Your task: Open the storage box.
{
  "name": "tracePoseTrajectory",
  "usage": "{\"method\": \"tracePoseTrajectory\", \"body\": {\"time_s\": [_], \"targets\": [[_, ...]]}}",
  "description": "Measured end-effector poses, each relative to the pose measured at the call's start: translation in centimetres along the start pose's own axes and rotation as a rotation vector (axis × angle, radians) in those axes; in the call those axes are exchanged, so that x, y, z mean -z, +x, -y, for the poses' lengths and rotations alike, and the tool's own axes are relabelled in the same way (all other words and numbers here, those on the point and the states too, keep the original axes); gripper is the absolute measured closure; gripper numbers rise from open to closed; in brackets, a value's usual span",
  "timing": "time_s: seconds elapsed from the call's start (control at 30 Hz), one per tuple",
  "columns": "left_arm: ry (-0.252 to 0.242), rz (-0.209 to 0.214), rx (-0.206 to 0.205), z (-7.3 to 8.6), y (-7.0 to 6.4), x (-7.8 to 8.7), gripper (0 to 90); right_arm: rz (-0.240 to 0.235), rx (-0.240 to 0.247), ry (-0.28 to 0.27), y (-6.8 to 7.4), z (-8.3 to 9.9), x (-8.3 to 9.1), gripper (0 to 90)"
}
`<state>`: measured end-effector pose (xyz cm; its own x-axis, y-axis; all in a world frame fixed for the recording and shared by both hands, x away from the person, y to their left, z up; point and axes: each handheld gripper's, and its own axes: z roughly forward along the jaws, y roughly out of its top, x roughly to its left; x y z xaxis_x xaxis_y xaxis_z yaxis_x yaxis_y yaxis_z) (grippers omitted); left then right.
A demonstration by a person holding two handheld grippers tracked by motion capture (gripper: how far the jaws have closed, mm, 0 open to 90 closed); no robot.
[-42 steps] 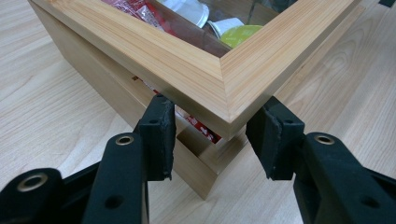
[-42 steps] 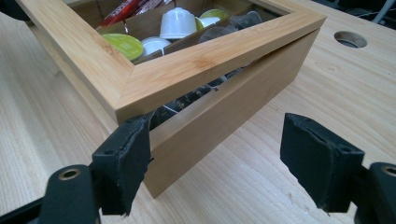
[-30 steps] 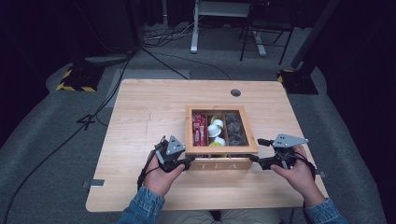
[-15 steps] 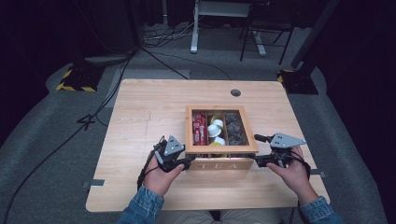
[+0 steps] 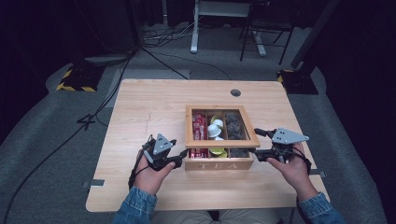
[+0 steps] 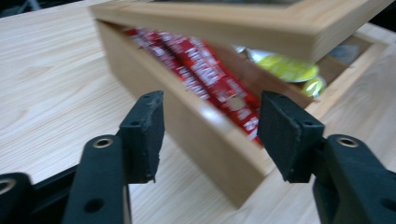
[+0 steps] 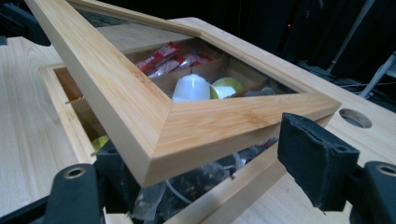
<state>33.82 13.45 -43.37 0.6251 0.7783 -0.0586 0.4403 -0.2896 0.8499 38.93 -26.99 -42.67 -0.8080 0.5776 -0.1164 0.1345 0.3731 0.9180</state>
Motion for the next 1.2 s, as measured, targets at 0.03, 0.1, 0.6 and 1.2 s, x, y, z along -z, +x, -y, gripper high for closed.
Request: {"method": "tracePoseTrajectory", "body": {"time_s": [0.03, 0.1, 0.6, 1.2], "targets": [[0.012, -0.026, -0.009, 0.2, 0.4, 0.2, 38.7, 0.002, 0.004, -0.002, -0.1, -0.2, -0.1, 27.3], [0.035, -0.068, -0.013, 0.6, 1.6, 0.4, 34.2, 0.007, 0.003, -0.008, -0.4, -0.6, -0.2, 27.6], [0.134, -0.162, 0.081, 3.5, 6.0, -1.3, 25.5, 0.013, -0.003, -0.034, -2.3, -3.8, -0.5, 28.3], [0.203, -0.178, 0.069, 5.4, 7.7, -3.4, 24.0, -0.017, -0.037, -0.029, -5.4, -8.6, -1.5, 35.9]]}}
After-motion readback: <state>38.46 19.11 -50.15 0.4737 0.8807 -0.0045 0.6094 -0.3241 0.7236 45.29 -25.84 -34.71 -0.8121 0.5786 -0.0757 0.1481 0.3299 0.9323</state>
